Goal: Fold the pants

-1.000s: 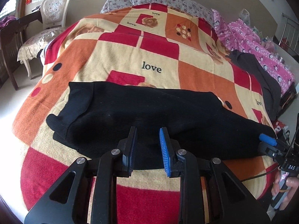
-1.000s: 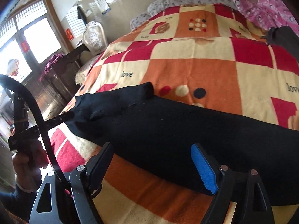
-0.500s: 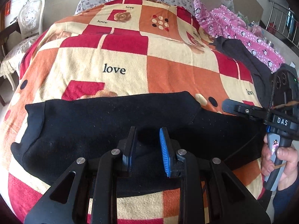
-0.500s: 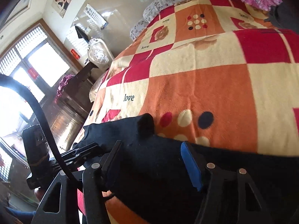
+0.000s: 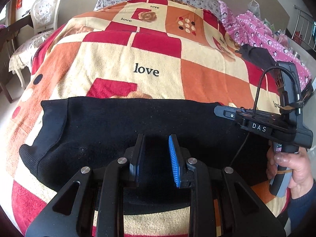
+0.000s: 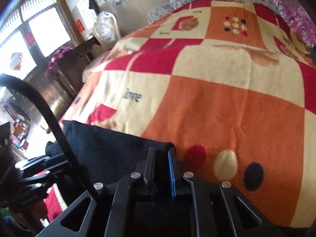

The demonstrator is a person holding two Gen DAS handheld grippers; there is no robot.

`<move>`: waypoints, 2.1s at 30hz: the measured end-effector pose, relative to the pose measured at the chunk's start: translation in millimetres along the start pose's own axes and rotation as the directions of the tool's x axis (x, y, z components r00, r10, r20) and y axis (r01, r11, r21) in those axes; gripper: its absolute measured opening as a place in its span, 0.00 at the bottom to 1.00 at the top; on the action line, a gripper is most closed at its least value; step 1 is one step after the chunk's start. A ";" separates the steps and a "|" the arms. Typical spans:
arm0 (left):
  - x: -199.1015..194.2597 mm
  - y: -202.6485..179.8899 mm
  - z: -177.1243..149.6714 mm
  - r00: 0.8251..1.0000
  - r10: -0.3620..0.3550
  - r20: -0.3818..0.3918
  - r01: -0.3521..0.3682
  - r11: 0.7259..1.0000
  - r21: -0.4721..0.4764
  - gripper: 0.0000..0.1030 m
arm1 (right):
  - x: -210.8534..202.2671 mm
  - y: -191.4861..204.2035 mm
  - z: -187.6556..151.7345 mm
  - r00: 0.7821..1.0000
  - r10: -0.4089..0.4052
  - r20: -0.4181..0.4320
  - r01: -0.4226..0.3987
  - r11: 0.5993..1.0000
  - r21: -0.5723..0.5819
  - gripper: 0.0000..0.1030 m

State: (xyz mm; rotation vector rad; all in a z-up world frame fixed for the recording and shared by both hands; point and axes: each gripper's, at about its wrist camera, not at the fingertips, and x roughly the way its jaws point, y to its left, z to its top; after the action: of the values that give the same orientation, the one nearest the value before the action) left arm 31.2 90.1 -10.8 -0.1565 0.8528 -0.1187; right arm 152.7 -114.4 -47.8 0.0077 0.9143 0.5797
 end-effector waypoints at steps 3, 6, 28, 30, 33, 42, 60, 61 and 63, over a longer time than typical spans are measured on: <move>-2.0 -4.5 -1.8 1.000 0.013 0.009 -0.013 1.000 0.015 0.23 | -15.4 -6.1 -5.6 0.999 0.015 0.028 -0.016 0.999 0.041 0.14; -3.9 -11.1 -3.3 0.999 0.035 0.018 -0.035 0.999 0.036 0.23 | -47.9 -12.6 -16.9 0.996 0.022 0.082 -0.030 0.995 0.095 0.30; -17.8 -102.6 -8.3 0.993 -0.115 0.035 0.110 0.985 0.131 0.39 | -200.9 -80.2 -168.9 0.974 -0.117 0.194 0.047 0.942 0.332 0.48; -17.8 -109.6 -9.4 0.992 -0.118 0.034 0.111 0.983 0.147 0.39 | -205.7 -83.3 -177.9 0.973 -0.127 0.193 0.052 0.933 0.356 0.60; -16.1 -119.1 -10.9 0.994 -0.108 0.032 0.102 0.980 0.171 0.39 | -209.9 -90.6 -189.7 0.974 -0.118 0.195 0.033 0.919 0.392 0.69; -4.4 -145.6 -11.4 0.990 -0.143 -0.004 0.141 0.965 0.220 0.39 | -225.8 -103.7 -211.7 0.968 -0.162 0.191 0.060 0.891 0.449 0.69; 28.2 -205.8 5.6 0.952 -0.275 -0.135 0.305 0.894 0.328 0.39 | -237.4 -118.8 -218.3 0.960 -0.214 0.182 0.101 0.867 0.488 0.70; 30.8 -210.4 6.7 0.950 -0.279 -0.141 0.311 0.888 0.339 0.39 | -236.8 -119.9 -217.4 0.960 -0.214 0.183 0.100 0.866 0.489 0.70; 35.1 -218.0 7.9 0.949 -0.278 -0.150 0.314 0.877 0.363 0.39 | -235.5 -121.8 -215.3 0.959 -0.213 0.188 0.096 0.866 0.492 0.71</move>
State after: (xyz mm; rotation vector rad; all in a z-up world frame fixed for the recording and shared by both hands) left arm 51.0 -129.0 8.7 0.0897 0.8788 -0.5830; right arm -61.6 -380.1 -36.4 0.4403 0.7958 0.1819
